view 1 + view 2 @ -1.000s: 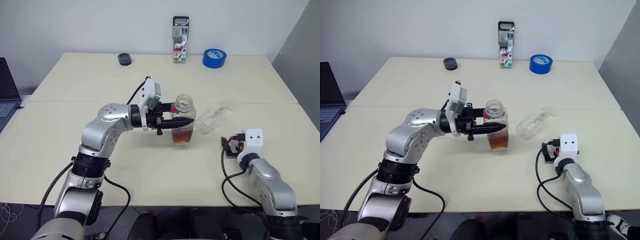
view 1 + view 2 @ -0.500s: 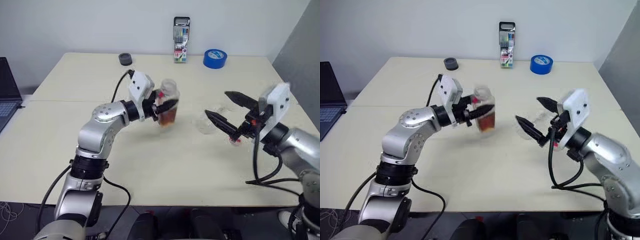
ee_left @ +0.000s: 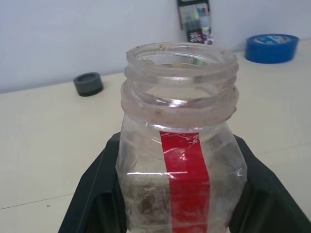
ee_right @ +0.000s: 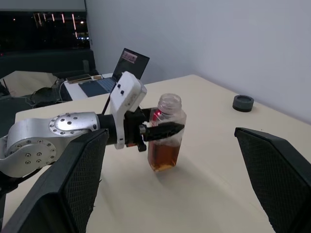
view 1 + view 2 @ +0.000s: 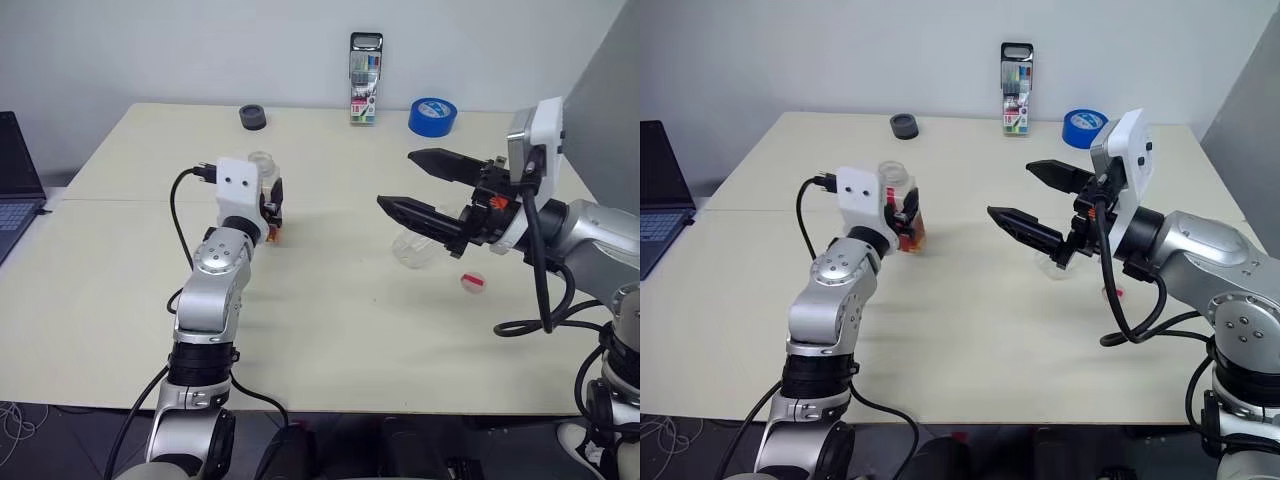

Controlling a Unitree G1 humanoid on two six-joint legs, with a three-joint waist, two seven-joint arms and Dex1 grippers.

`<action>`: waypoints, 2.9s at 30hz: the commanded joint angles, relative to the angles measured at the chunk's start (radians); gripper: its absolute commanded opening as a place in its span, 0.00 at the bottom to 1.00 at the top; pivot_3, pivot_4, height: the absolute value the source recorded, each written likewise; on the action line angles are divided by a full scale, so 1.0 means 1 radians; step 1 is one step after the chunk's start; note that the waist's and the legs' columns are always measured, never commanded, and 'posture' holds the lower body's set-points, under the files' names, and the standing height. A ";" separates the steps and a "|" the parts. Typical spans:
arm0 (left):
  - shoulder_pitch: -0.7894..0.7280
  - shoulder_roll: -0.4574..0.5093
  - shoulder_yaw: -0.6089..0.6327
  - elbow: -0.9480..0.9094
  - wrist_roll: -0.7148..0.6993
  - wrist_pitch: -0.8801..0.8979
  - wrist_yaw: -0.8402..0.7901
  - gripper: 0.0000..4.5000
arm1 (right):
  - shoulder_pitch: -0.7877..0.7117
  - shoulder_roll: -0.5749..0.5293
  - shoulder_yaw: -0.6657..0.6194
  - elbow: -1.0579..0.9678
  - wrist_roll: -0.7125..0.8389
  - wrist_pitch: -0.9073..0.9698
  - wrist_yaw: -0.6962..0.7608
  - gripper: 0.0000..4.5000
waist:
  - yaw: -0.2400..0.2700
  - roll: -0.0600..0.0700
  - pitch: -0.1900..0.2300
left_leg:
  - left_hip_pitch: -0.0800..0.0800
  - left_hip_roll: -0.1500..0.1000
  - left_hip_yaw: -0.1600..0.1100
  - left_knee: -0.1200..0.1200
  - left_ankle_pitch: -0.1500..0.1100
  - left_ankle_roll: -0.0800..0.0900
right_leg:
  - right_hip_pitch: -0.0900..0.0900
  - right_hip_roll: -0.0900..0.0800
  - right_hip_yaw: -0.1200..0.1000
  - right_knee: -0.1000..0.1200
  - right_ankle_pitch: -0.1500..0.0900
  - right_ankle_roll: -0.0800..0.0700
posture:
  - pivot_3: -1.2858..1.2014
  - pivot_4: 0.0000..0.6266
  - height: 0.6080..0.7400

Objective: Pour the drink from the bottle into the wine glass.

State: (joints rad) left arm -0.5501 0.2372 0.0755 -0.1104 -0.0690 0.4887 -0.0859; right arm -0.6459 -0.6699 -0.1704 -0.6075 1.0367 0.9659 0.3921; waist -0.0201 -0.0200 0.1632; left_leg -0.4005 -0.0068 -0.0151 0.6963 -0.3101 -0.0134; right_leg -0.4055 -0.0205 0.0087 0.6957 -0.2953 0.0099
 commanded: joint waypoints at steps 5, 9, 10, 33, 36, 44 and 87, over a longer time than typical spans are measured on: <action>-0.023 -0.010 0.055 0.050 -0.040 -0.149 -0.027 0.47 | -0.042 -0.010 0.006 0.008 -0.021 -0.027 0.003 0.99 | 0.002 0.000 0.000 | 0.000 0.000 0.000 0.000 0.000 0.000 | 0.000 0.000 0.000 0.000 0.000 0.000 | 0.52 0.24 1.00; -0.034 -0.015 0.087 0.114 -0.077 -0.168 -0.037 0.47 | -0.045 -0.006 0.008 0.010 -0.031 -0.026 -0.003 0.99 | 0.002 0.000 0.000 | 0.000 0.000 0.000 0.000 0.000 0.000 | 0.000 0.000 0.000 0.000 0.000 0.000 | 0.52 0.24 1.00; -0.037 -0.016 0.095 0.132 -0.085 -0.170 -0.037 0.47 | -0.044 -0.005 0.009 0.009 -0.033 -0.026 -0.004 0.99 | 0.002 0.000 0.000 | 0.000 0.000 0.000 0.000 0.000 0.000 | 0.000 0.000 0.000 0.000 0.000 0.000 | 0.52 0.24 1.00; 0.029 -0.020 0.079 0.170 -0.087 -0.177 -0.067 0.99 | 0.013 0.009 0.011 -0.010 -0.087 -0.052 -0.020 1.00 | 0.003 0.000 0.000 | 0.000 0.000 0.000 0.000 0.000 0.000 | 0.000 0.000 0.000 0.000 0.000 0.000 | 0.52 0.24 1.00; 0.111 -0.035 0.061 0.081 -0.087 -0.130 -0.059 0.99 | 0.055 0.013 0.007 -0.037 -0.085 -0.054 -0.033 1.00 | 0.003 0.000 0.000 | 0.000 0.000 0.000 0.000 0.000 0.000 | 0.000 0.000 0.000 0.000 0.000 0.000 | 0.52 0.24 1.00; 0.306 -0.070 0.016 -0.226 -0.104 0.038 -0.030 0.99 | 0.198 0.024 -0.017 -0.092 -0.115 -0.081 -0.088 1.00 | 0.005 -0.001 -0.001 | 0.000 0.000 0.000 0.000 0.000 0.000 | 0.000 0.000 0.000 0.000 0.000 0.000 | 0.52 0.24 1.00; 0.148 0.180 -0.177 -0.228 -0.377 0.122 -0.593 0.99 | -0.429 0.027 0.843 1.862 -1.994 -1.576 -0.635 1.00 | -0.016 0.000 0.000 | 0.007 0.002 0.013 0.000 0.003 -0.005 | 0.001 0.000 0.009 0.002 0.000 0.000 | 0.52 0.24 1.00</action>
State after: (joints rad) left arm -0.3843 0.4193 -0.1159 -0.3121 -0.4437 0.6256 -0.6843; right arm -1.0443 -0.6449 0.6599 1.2356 -0.9399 -0.6185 -0.2082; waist -0.0356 -0.0203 0.1628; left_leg -0.3935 -0.0051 -0.0023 0.6958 -0.3073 -0.0182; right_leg -0.4048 -0.0202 0.0181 0.6977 -0.2950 0.0102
